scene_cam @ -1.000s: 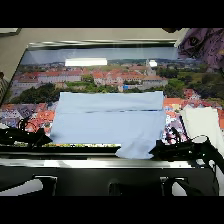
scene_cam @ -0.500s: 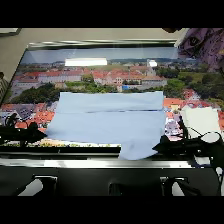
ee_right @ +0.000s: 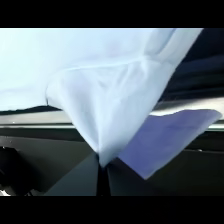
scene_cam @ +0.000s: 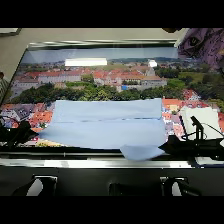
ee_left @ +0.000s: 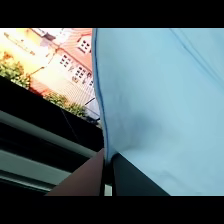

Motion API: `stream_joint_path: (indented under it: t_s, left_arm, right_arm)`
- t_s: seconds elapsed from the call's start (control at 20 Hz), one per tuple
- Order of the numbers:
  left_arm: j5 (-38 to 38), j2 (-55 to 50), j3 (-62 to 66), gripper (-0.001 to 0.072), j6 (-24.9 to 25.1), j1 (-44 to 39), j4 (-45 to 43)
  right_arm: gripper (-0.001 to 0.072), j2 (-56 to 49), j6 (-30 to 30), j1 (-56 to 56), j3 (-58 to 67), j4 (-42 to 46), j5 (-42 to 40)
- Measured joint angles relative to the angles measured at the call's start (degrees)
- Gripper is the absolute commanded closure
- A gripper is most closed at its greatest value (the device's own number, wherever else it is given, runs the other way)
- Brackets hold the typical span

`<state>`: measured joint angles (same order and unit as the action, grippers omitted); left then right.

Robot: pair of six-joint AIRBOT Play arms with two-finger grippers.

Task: Fold the clothes and pants, and hang the long-sleeved shirts on hangers.

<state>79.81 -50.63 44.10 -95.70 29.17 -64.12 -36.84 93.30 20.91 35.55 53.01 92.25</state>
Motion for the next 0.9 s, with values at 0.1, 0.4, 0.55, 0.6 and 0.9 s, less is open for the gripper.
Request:
stream_joint_path:
  t_s: [0.1, 0.4, 0.55, 0.6, 0.9]
  left_arm:
    - [-2.36, -1.95, 2.21, 0.0692, -0.46, -2.08, -0.20]
    - [-11.50, -14.60, 10.36, 0.0692, -0.76, -8.85, -0.31]
    - [-14.23, -21.62, 14.91, 0.0692, -0.85, -11.04, -0.33]
    - [-15.17, -23.89, 16.44, 0.0692, -0.90, -11.67, -0.33]
    - [-18.16, -33.79, 24.17, 0.0692, -1.57, -14.03, -0.39]
  right_arm:
    - [0.0687, -3.96, -1.11, -0.04, 2.86, -0.39, -2.19]
    - [0.0687, -19.82, -8.44, -0.11, 10.01, -4.52, -12.31]
    - [0.0687, -27.58, -11.06, -0.33, 14.69, -6.16, -16.63]
    - [0.0687, -30.14, -11.96, -0.85, 16.46, -6.56, -17.99]
    - [0.0686, -44.65, -13.05, -7.58, 29.49, -5.22, -25.64]
